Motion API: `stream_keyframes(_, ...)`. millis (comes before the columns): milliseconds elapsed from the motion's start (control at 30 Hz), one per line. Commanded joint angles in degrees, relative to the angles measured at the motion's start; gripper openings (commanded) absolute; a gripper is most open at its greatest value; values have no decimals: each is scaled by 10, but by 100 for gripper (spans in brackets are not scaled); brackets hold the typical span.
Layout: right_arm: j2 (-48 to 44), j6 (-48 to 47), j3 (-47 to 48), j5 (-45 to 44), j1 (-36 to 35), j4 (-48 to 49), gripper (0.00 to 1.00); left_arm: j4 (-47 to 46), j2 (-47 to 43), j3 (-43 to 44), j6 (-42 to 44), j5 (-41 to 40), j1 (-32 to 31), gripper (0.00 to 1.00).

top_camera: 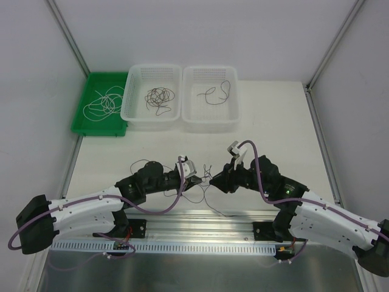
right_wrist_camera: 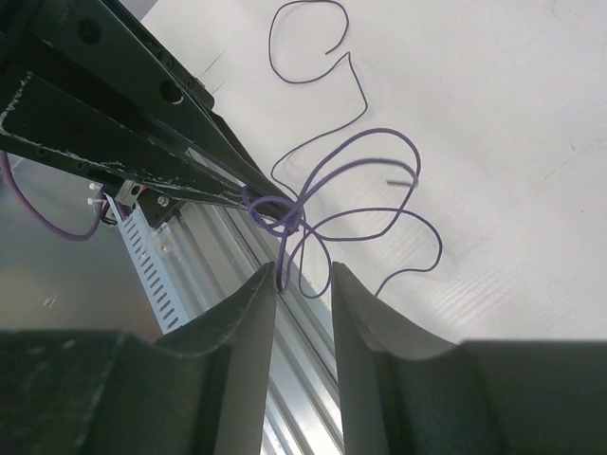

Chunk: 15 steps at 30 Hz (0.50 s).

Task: Untangle the cables
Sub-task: Untie the cable.

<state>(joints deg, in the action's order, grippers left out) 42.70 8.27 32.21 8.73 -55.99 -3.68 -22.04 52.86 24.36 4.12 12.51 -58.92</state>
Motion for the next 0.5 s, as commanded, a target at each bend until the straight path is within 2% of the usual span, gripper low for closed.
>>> stream_keyframes(0, -10, -3, 5, -7, 2, 15, 32, -44, -14, -8, -15, 0, -4, 0)
stream_keyframes(267, -10, 0, -5, 2, 1, 51, 17, -45, -27, -15, -21, 14, -4, 0)
stream_keyframes(467, -10, -12, 8, 9, 2, 40, 2, -28, -24, -15, -18, 32, -4, 0)
